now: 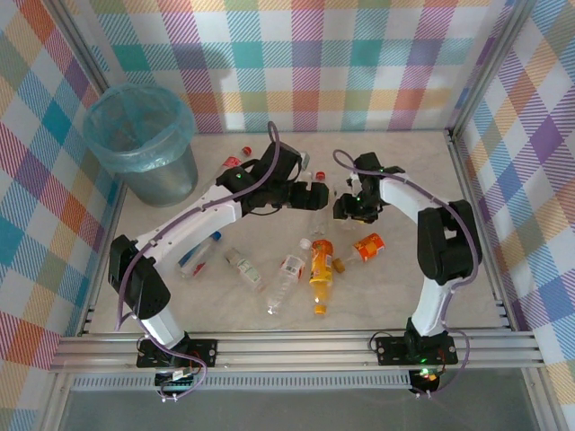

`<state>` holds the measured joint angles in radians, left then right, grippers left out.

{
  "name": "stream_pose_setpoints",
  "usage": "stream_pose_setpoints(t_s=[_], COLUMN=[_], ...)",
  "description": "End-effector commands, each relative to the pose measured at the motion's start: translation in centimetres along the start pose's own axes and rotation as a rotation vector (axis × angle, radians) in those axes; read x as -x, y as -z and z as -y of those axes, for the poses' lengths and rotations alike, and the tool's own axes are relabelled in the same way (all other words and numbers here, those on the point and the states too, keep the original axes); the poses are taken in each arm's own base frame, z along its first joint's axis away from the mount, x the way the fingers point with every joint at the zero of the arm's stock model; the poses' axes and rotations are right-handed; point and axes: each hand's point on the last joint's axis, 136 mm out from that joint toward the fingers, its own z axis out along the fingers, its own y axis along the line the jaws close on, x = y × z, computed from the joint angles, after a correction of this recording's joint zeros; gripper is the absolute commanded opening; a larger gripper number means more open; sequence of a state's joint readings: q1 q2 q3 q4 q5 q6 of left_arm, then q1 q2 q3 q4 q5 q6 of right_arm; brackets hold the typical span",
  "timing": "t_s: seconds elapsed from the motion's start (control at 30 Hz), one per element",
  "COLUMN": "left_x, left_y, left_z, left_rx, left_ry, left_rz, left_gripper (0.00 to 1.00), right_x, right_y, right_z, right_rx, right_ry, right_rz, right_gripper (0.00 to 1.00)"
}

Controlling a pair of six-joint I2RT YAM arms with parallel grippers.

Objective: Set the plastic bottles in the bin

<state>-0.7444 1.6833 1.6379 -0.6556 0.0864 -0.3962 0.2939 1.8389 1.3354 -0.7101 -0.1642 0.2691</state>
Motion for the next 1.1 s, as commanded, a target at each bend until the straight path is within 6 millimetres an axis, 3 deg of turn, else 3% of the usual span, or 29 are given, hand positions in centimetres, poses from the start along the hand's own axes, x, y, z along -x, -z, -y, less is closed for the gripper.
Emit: stream_pose_setpoints(t_s=[0.0, 0.1, 0.27, 0.47, 0.63, 0.77, 0.87, 1.07], left_x=[2.5, 4.5, 7.9, 10.0, 10.0, 9.9, 9.6, 9.4], left_y=[1.7, 3.2, 5.6, 8.0, 8.5, 8.6, 8.7, 9.3], left_z=[0.7, 1.7, 3.7, 5.9, 6.0, 5.4, 5.3, 4.7], left_rx=[-0.027, -0.083, -0.236, -0.350, -0.354, -0.331, -0.329, -0.299], left_ry=[-0.009, 0.005, 0.068, 0.069, 0.067, 0.072, 0.070, 0.061], left_rz=[0.056, 0.107, 0.177, 0.230, 0.240, 0.251, 0.250, 0.265], left_gripper=[0.92, 0.92, 0.90, 0.83, 0.76, 0.69, 0.58, 0.56], right_x=[0.8, 0.9, 0.2, -2.2, -3.9, -4.5, -4.5, -4.3], right_y=[5.2, 8.6, 15.4, 21.1, 22.3, 22.0, 21.7, 21.1], right_z=[-1.7, -3.7, -9.1, -14.0, -15.7, -16.3, -16.4, -16.7], right_rx=[0.040, 0.112, 0.353, 0.547, 0.580, 0.574, 0.565, 0.556], right_ry=[0.066, 0.129, 0.304, 0.545, 0.674, 0.713, 0.717, 0.719], right_rz=[0.102, 0.186, 0.374, 0.566, 0.612, 0.608, 0.602, 0.588], right_gripper=[0.57, 0.58, 0.57, 0.60, 0.60, 0.59, 0.59, 0.59])
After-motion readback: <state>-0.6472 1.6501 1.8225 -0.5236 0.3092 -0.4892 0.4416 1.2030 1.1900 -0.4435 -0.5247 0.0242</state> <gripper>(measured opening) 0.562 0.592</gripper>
